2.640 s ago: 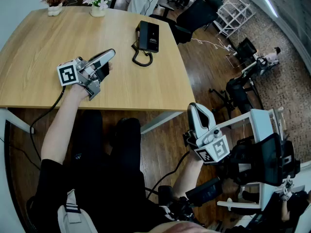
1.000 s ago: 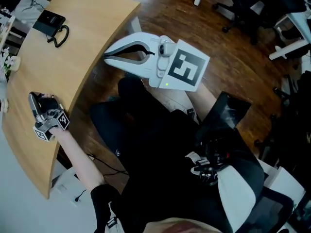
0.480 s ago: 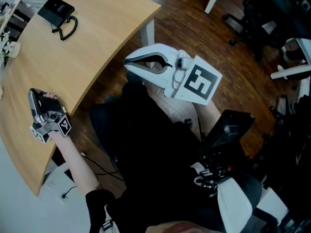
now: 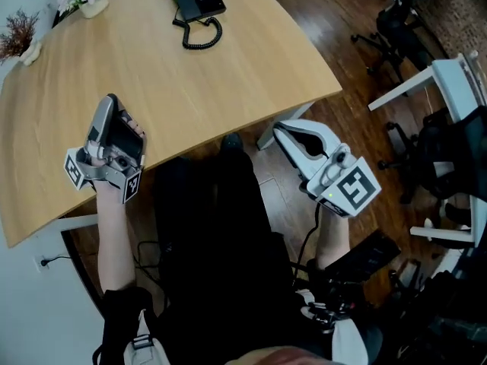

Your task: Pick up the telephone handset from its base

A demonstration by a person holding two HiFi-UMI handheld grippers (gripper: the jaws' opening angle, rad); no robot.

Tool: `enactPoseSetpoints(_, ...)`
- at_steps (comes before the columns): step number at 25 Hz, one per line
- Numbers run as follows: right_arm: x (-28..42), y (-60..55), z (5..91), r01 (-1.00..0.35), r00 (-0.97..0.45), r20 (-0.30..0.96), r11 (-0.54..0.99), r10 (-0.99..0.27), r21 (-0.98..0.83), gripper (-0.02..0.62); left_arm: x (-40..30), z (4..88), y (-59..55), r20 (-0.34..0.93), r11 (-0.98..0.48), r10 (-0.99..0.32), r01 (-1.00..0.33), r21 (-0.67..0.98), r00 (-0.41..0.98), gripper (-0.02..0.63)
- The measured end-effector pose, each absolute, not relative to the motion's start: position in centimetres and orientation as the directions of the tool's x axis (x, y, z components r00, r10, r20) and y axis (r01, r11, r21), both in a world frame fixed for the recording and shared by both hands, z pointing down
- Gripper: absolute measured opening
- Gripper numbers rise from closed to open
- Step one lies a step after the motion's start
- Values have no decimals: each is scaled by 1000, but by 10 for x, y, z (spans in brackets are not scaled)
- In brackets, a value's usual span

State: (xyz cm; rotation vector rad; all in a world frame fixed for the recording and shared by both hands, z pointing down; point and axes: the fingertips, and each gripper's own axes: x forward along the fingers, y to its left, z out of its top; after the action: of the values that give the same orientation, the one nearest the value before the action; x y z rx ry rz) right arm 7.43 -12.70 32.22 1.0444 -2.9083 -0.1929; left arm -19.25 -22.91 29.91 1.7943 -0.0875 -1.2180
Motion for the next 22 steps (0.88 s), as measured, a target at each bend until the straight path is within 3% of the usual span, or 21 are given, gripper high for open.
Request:
enactPoseSetpoints(6,75,-173,305,-587,-794,33,781,-606,214,3,-181,300,-232,-716,-637,-470,363,680,516,0)
enactPoseSetpoints(10,70,-201,298,-556,-812,47,796,-581,237,3,-167,285,-241,-672,-750,-429,176,637,604,0)
enactPoseSetpoints(19,54,-326,278,-512,-830,65,804,-553,301,3,-113,263,-339,-388,-848,-431,-218,484,815,0)
enactPoseSetpoints(22,52,-389,267,-566,-804,36,781,-594,263,3,-107,260,-389,-262,-836,-511,-402,374,818,0)
